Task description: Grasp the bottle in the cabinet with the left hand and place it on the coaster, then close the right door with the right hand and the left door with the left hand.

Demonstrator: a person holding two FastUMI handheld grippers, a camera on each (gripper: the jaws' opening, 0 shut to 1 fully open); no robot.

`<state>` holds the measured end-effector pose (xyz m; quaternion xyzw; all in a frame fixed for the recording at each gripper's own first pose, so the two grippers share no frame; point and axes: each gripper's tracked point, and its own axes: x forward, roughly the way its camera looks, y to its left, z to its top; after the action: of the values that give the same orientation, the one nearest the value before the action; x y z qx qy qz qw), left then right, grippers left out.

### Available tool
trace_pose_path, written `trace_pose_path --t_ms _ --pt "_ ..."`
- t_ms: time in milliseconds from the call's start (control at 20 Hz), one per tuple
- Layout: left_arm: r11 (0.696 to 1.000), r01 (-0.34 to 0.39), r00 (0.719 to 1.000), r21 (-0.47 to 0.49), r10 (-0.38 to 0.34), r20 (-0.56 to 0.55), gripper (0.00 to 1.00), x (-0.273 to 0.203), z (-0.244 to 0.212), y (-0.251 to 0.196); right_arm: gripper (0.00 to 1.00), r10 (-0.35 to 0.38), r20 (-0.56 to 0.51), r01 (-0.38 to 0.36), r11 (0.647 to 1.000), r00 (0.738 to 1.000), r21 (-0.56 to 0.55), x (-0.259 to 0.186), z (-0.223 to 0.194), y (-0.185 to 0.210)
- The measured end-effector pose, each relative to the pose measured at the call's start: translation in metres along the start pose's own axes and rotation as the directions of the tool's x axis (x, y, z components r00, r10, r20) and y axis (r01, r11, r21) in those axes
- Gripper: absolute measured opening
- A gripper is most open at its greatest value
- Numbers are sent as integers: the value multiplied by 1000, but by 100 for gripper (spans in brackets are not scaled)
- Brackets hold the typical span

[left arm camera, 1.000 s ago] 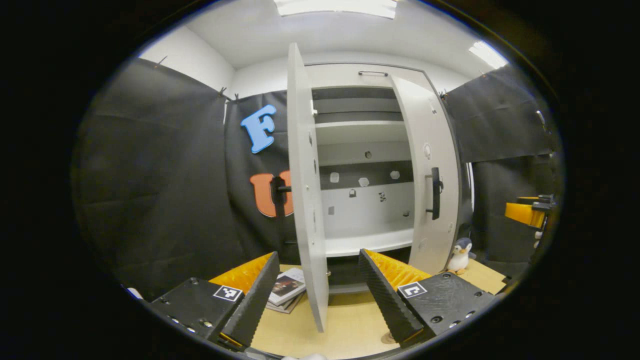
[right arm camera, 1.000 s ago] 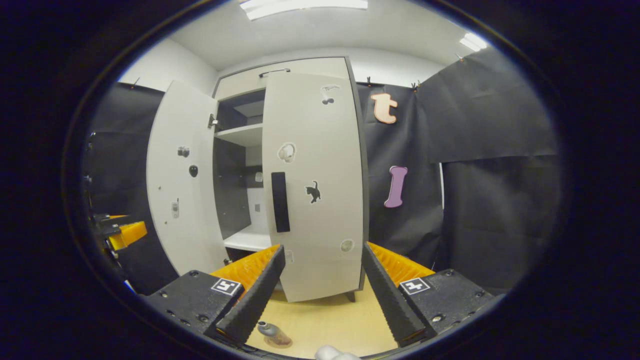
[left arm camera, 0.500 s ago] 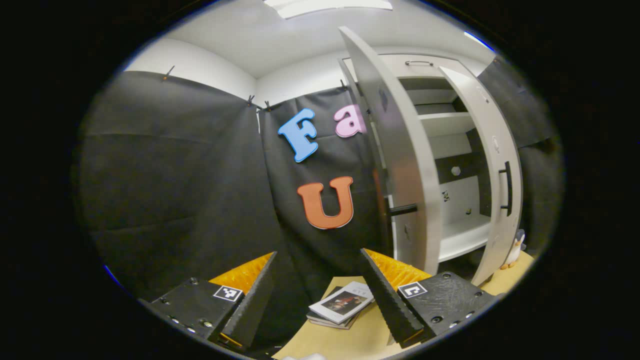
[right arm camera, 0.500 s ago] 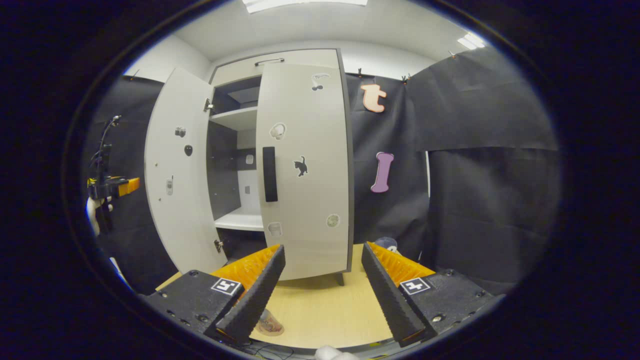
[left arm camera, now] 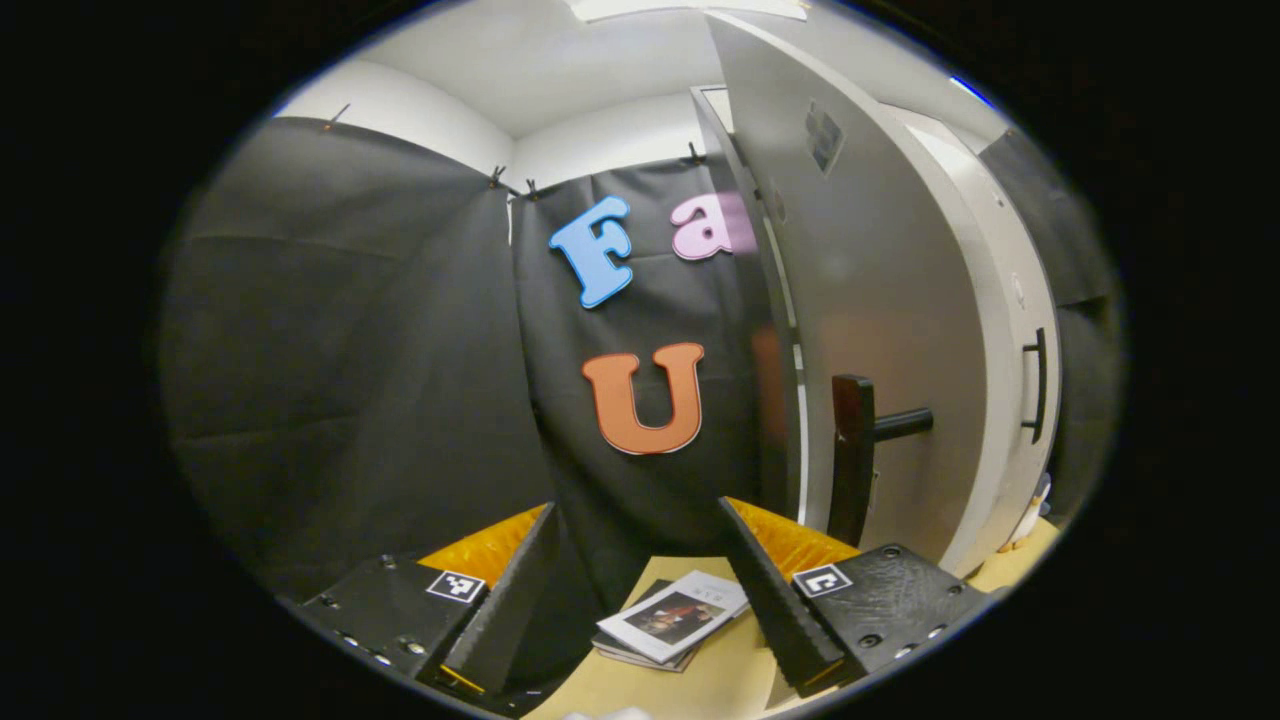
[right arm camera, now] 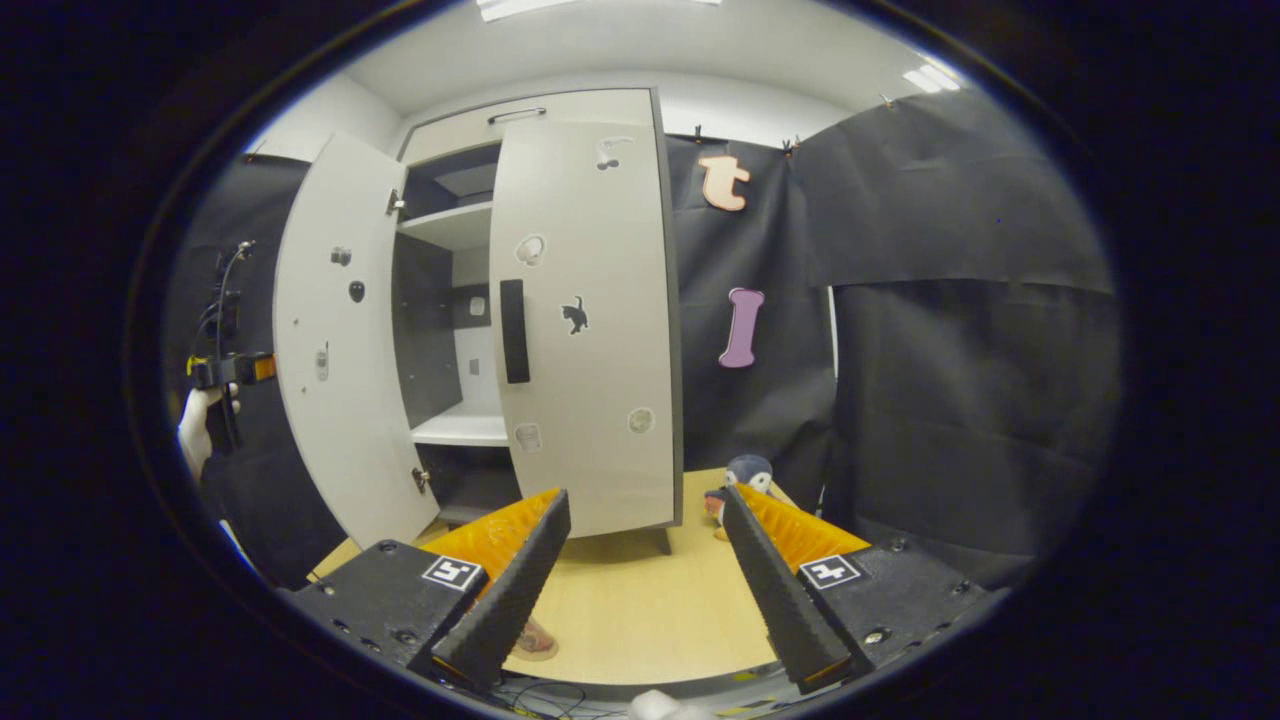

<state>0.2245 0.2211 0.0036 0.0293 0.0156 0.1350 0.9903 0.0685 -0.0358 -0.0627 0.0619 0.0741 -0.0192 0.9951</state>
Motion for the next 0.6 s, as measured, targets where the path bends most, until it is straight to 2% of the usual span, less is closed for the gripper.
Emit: trace_pose_path --t_ms 100,300,400,450,550,600 --pt "1000 -5 1000 12 5 14 92 0 3 0 100 3 1 -3 1000 1000 0 0 1 0" --pt "999 20 1000 -44 -21 -15 89 -1 -3 -7 100 8 1 -8 1000 1000 -2 -1 3 -3" --pt "999 18 1000 -34 -19 -13 92 -2 -2 -9 100 11 1 -11 1000 1000 -1 0 4 -5" --pt "999 23 1000 -31 -23 -13 88 -4 -1 -14 100 13 -2 -13 1000 1000 -2 0 3 -5" --pt "998 50 999 -27 -50 -16 92 -6 -1 -28 100 15 -1 -15 1000 1000 -1 -1 4 -7" --pt "998 62 998 -24 -63 -16 88 -7 1 -36 100 16 -1 -16 1000 1000 0 -2 4 -8"
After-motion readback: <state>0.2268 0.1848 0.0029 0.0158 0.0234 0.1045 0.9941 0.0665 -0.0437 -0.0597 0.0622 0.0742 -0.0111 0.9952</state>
